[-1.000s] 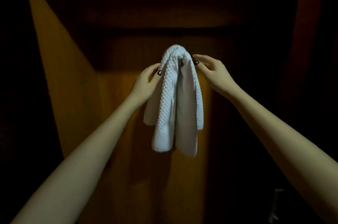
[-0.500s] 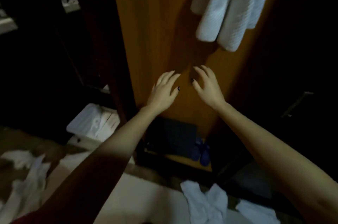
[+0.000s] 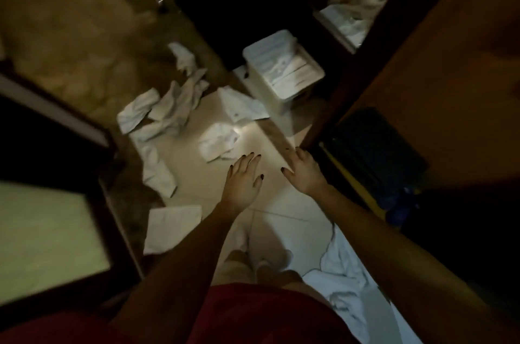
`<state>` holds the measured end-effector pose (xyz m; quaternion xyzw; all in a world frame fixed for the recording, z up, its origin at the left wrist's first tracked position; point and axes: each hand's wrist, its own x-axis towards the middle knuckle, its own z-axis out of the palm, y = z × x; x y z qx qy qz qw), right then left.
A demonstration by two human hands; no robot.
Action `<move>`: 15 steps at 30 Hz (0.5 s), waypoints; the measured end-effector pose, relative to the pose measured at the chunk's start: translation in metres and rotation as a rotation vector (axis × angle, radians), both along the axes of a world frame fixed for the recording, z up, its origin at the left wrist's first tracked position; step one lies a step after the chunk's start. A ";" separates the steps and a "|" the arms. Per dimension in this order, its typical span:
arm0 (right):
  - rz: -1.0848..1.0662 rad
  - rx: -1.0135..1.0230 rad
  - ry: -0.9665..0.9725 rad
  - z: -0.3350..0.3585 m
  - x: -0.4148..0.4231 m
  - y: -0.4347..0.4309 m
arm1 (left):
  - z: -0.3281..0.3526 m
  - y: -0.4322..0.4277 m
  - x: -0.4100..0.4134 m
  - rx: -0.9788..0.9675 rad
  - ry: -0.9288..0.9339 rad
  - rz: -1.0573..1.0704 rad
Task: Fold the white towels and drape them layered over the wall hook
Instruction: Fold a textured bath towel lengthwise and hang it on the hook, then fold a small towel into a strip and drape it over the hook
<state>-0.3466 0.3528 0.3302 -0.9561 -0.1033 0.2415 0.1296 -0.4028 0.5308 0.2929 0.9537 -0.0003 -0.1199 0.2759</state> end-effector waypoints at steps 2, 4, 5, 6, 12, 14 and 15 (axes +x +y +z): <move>0.110 -0.008 0.070 -0.016 -0.006 0.049 | -0.013 0.039 -0.026 0.023 0.062 0.121; 0.214 0.004 0.151 -0.029 -0.011 0.095 | -0.024 0.076 -0.050 0.030 0.098 0.251; 0.258 0.013 0.198 -0.036 -0.013 0.116 | -0.029 0.093 -0.062 0.023 0.109 0.323; 0.302 0.014 0.234 -0.042 -0.014 0.135 | -0.035 0.108 -0.074 0.014 0.122 0.392; 0.532 -0.040 0.345 -0.088 -0.028 0.225 | -0.074 0.167 -0.147 -0.049 0.194 0.735; 0.612 -0.064 0.386 -0.106 -0.040 0.245 | -0.089 0.171 -0.171 -0.097 0.236 0.860; 0.653 -0.076 0.407 -0.115 -0.046 0.253 | -0.098 0.171 -0.182 -0.126 0.255 0.923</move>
